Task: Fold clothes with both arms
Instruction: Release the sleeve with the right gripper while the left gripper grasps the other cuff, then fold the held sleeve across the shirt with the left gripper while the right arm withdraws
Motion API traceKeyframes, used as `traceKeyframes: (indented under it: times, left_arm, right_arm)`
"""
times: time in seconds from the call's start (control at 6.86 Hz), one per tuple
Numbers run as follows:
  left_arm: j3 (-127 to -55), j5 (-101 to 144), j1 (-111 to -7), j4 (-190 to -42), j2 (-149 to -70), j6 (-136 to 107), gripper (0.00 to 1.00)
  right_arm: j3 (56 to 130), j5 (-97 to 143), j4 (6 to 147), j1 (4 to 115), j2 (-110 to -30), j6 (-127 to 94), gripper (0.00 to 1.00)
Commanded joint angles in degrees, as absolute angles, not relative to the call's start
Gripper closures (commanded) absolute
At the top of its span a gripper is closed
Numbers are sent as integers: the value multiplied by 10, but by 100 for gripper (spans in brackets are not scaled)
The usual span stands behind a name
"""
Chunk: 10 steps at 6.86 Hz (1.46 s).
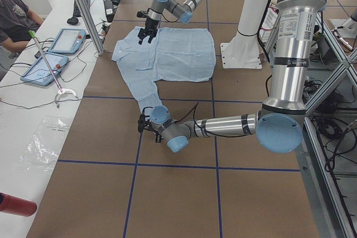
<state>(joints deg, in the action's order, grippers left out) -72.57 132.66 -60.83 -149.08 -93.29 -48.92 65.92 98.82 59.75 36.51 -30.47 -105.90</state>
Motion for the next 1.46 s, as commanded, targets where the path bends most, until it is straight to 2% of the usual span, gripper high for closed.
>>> traceKeyframes:
  times: [0.0,0.29,0.44,0.58,0.87,1.17,1.31]
  left_arm:
    - [-735,1331,-609,-1491,-930,-490,100]
    - [-776,1359,-612,-1485,-926,-501,100]
    - [-817,1378,-611,-1484,-930,-569,100]
    - [-843,1378,-610,-1482,-952,-640,100]
    - [-845,1375,-608,-1429,-1073,-739,100]
    - [-839,1321,-554,-1325,-1224,-855,100]
    - [-803,1265,-501,-1325,-1303,-938,100]
  right_arm:
    - [660,988,596,365,-306,-1059,0]
    - [660,988,595,365,-306,-1059,0]
    - [686,990,599,367,-327,-1058,0]
    - [759,1004,598,384,-395,-1043,0]
    - [849,1115,598,460,-511,-949,0]
    - [875,1250,598,576,-598,-821,0]
    - [874,1299,598,625,-631,-756,0]
